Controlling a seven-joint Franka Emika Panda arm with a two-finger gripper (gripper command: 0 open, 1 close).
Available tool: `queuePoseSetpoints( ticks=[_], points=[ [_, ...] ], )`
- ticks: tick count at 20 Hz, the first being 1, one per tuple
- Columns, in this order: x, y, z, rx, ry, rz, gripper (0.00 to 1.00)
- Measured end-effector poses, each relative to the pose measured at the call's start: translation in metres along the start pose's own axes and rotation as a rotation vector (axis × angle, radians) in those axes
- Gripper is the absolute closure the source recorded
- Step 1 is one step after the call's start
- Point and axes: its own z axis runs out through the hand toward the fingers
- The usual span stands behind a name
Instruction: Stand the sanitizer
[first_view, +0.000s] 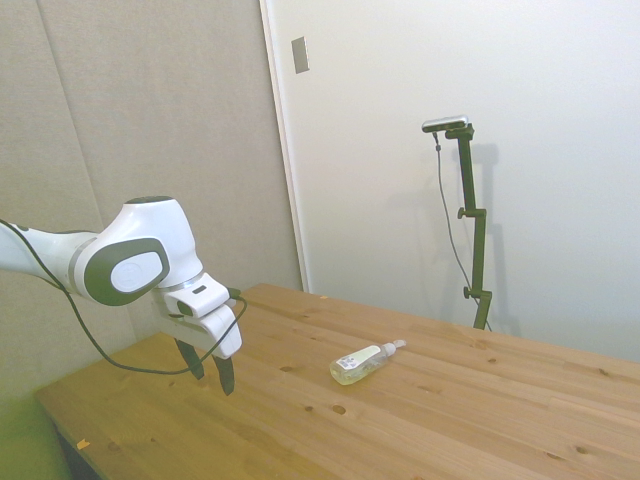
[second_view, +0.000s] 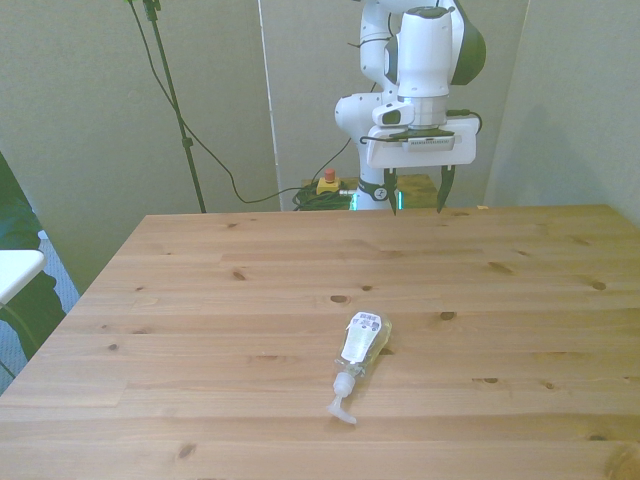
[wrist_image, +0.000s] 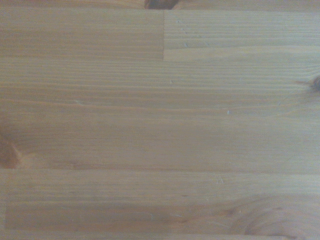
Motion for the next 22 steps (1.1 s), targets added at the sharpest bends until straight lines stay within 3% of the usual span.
queuePoseSetpoints(
  ticks=[7,22],
  points=[
    [0.015,0.002,-0.003,0.011,0.002,0.027,0.0],
    [0.146,0.003,-0.033,0.06,0.04,0.163,0.0]
  ],
)
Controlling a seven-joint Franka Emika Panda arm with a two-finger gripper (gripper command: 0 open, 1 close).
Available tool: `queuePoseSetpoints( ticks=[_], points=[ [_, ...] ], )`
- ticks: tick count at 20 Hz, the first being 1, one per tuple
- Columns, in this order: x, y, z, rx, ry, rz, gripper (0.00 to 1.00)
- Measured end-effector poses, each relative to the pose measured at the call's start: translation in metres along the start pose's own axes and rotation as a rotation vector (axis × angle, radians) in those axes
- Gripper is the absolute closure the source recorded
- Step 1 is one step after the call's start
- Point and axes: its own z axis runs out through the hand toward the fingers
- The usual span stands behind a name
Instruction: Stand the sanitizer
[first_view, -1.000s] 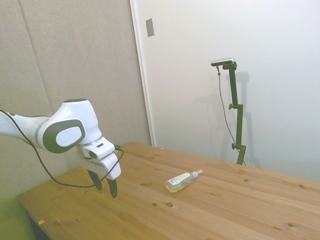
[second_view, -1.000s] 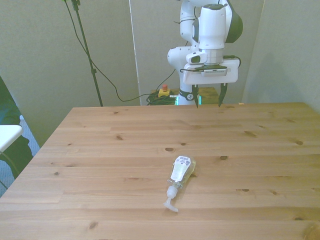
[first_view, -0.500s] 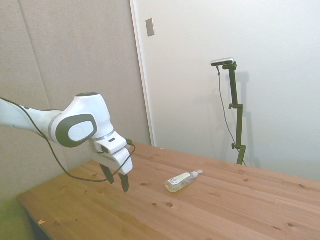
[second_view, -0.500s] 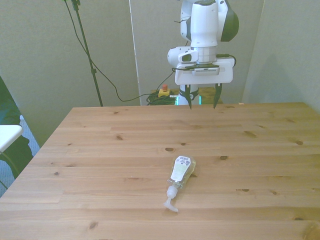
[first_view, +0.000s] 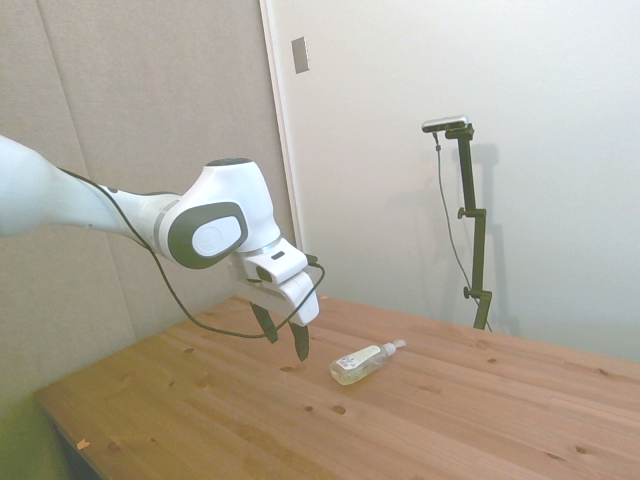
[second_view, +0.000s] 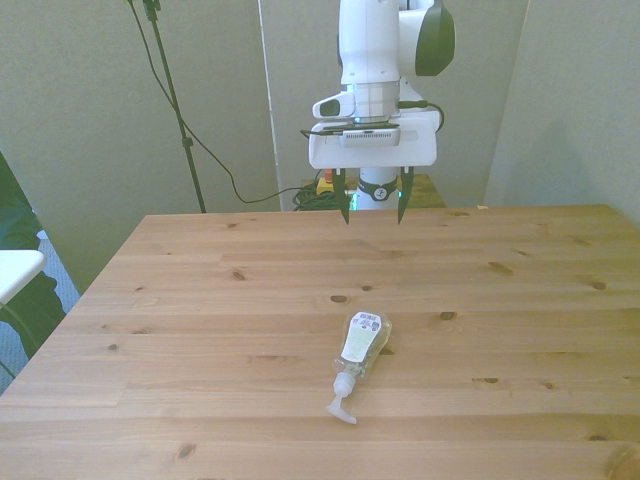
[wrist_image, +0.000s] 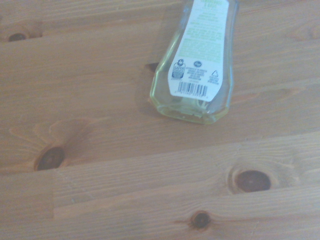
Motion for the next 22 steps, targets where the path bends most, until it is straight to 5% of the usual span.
queuePoseSetpoints(
  ticks=[11,22],
  points=[
    [0.068,-0.038,0.027,0.068,0.104,0.085,0.0],
    [0.121,-0.134,0.086,0.129,0.18,0.197,0.0]
  ],
)
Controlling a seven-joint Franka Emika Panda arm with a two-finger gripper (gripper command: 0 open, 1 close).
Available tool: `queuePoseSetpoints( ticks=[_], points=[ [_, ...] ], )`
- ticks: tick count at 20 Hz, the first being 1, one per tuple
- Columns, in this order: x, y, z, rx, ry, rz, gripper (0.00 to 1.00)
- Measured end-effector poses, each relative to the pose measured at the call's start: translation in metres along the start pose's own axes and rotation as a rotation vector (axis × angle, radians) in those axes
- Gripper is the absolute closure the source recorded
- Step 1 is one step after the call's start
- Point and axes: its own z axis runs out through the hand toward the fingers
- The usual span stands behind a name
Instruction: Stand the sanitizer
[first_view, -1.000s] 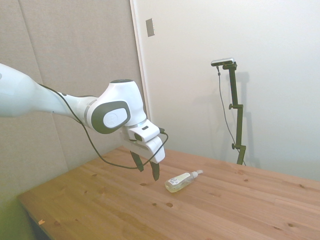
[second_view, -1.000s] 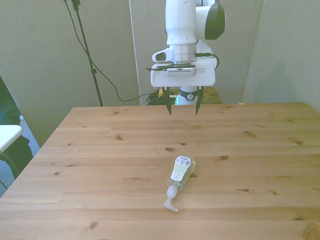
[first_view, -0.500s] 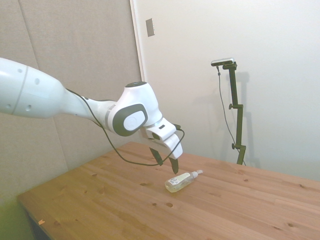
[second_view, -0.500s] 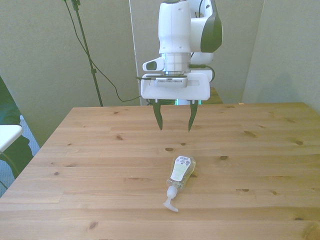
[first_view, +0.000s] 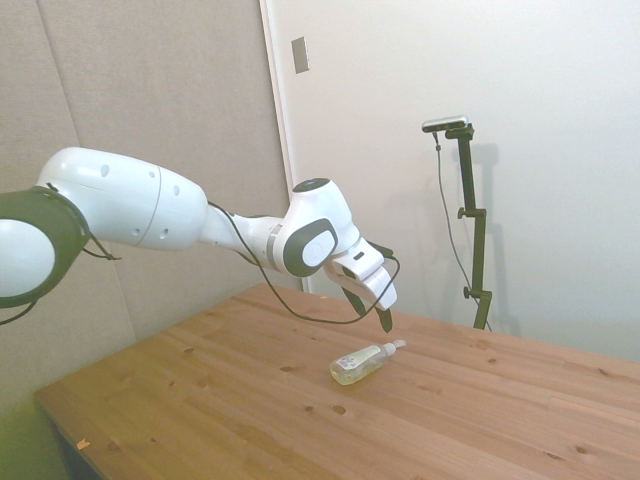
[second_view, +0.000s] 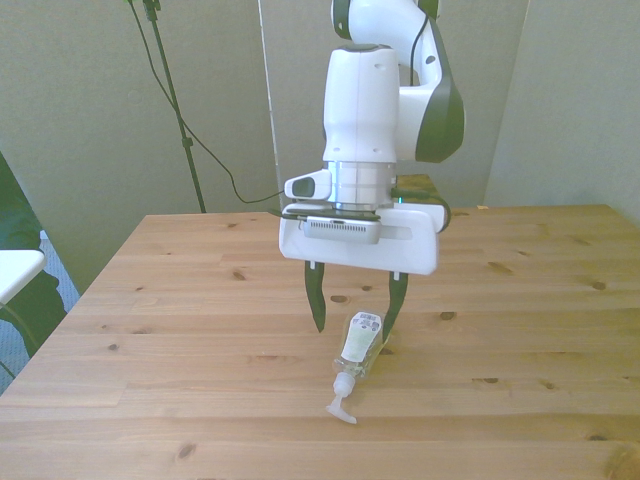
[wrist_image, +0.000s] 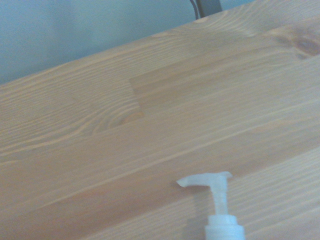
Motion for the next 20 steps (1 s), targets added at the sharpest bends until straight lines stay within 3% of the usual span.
queuePoseSetpoints(
  ticks=[11,12,20],
  points=[
    [0.007,-0.011,0.077,-0.098,-0.029,0.012,0.0],
    [0.009,-0.011,0.081,-0.107,-0.033,0.013,1.0],
    [0.014,-0.009,0.087,-0.146,-0.079,0.031,1.0]
  ],
)
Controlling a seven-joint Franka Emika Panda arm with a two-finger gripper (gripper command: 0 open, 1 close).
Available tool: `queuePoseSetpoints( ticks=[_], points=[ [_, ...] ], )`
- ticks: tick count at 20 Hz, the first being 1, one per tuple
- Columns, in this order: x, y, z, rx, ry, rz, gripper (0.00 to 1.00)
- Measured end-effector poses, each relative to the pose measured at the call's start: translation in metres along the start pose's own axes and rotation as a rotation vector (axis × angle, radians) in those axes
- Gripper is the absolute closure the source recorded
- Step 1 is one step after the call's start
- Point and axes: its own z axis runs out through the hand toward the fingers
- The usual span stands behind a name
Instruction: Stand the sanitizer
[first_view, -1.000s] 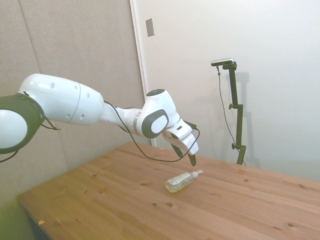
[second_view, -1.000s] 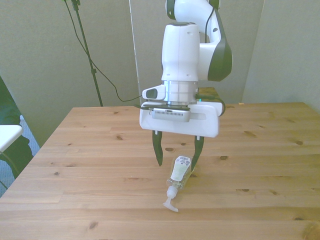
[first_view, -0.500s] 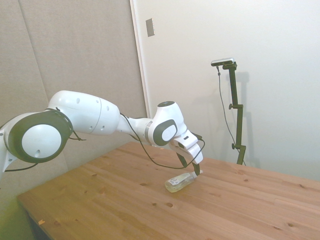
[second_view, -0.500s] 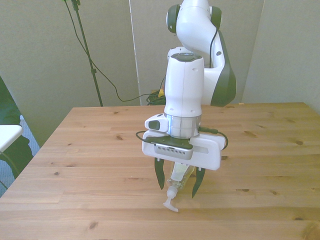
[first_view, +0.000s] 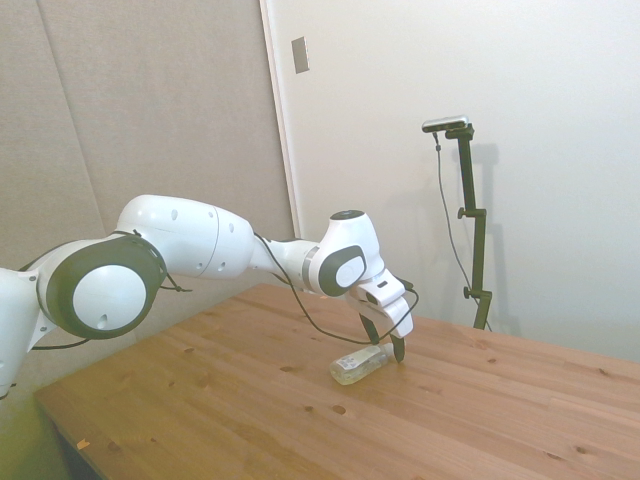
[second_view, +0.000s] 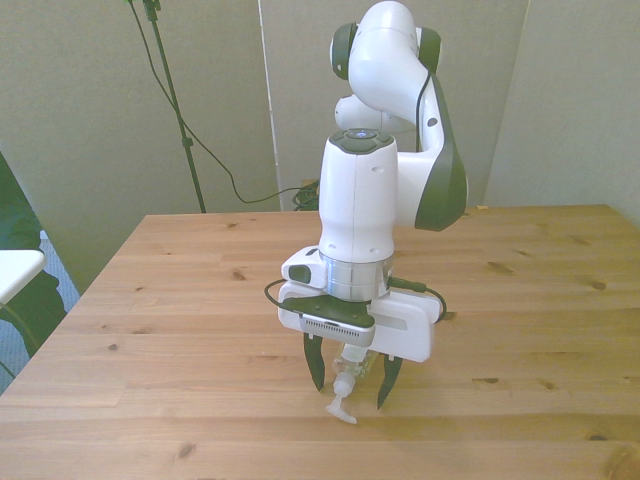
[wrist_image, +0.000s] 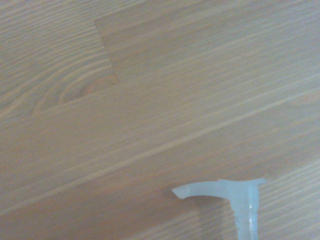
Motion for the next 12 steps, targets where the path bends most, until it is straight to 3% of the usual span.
queuePoseSetpoints(
  ticks=[12],
  points=[
    [0.0047,0.0042,-0.002,-0.014,-0.027,-0.012,1.0]
  ],
)
